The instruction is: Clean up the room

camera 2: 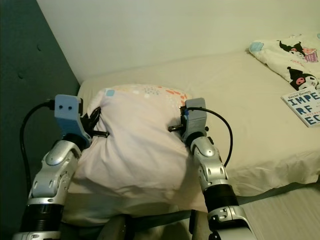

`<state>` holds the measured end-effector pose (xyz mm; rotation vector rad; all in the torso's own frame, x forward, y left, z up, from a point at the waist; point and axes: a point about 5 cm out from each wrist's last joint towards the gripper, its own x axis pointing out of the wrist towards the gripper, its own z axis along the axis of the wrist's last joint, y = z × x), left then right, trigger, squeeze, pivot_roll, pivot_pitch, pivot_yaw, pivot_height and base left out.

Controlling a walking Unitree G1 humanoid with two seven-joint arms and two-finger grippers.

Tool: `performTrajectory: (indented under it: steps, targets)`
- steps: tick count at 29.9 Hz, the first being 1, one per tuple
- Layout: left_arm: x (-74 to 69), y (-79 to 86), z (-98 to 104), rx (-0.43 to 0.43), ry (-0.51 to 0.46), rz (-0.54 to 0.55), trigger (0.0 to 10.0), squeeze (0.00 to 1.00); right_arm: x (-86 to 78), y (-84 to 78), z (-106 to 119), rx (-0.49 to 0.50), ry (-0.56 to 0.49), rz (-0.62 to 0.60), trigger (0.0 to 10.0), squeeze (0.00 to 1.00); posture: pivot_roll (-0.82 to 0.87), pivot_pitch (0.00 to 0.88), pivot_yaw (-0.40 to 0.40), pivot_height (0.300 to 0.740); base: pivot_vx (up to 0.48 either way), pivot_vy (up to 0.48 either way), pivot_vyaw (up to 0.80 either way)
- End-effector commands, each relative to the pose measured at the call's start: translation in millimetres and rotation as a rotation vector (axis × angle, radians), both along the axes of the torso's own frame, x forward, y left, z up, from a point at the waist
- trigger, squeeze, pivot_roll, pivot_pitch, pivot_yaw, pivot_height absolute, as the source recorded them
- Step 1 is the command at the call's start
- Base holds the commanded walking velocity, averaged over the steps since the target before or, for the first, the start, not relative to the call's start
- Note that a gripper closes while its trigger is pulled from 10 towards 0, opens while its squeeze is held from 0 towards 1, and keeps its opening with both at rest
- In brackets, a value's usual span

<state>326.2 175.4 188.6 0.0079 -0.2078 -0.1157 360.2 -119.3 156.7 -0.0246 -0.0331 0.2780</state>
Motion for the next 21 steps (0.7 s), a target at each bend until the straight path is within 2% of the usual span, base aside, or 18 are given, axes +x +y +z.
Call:
performTrajectory:
  steps: [1,10,15,21]
  targets:
    - [-1.7,-4.4,6.6,0.017,-0.046,0.006,10.0,0.00,-3.3,13.2,7.0,-0.009,-0.057,0.045,10.0,0.00,-0.02,0.070,0.028,0.622,0.000,0.000,0.00]
    - [1.9,-15.0,6.0,-0.008,-0.047,-0.004,10.0,0.00,-6.8,18.1,2.6,-0.016,-0.056,0.051,10.0,0.00,-0.02,0.070,0.031,0.655,0.000,0.000,0.00]
    - [-6.0,-22.3,-6.8,0.006,-0.020,-0.027,10.0,0.00,-6.6,17.2,2.4,-0.015,-0.055,0.048,10.0,0.00,-0.03,0.070,0.032,0.678,0.000,0.000,0.00]
    - [-7.6,-22.0,-8.4,0.004,-0.022,-0.013,10.0,0.00,-6.7,16.4,2.6,-0.015,-0.056,0.047,10.0,0.00,-0.03,0.070,0.031,0.703,0.000,0.000,0.00]
